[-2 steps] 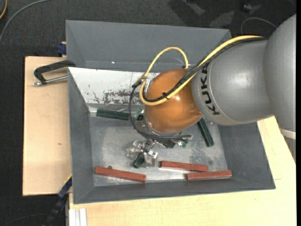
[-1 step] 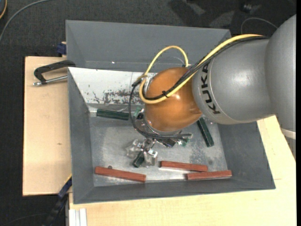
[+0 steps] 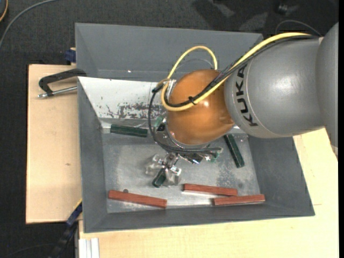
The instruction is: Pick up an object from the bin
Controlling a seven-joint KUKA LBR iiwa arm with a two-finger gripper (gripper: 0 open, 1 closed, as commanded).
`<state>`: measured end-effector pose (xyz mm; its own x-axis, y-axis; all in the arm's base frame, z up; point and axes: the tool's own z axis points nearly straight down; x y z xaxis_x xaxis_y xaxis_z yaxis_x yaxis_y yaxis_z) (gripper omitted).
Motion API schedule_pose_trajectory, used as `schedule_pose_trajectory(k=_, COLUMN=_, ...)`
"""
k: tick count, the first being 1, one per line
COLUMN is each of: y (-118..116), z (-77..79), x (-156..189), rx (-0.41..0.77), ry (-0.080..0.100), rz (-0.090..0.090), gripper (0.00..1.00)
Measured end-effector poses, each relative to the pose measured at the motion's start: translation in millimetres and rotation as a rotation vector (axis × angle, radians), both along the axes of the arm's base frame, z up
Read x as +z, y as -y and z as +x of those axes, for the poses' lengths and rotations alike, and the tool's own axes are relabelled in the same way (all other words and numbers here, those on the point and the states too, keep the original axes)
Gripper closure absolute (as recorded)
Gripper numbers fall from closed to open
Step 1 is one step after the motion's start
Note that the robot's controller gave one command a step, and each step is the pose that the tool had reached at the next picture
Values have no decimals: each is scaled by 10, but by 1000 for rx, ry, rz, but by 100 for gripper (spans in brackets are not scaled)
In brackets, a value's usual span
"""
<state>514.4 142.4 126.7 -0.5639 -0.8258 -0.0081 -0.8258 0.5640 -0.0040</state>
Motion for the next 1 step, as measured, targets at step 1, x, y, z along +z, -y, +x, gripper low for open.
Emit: schedule_pose_trajectory(k=1, y=-19, z=15, x=190, rx=-1, ry=0, rz=0, gripper=100)
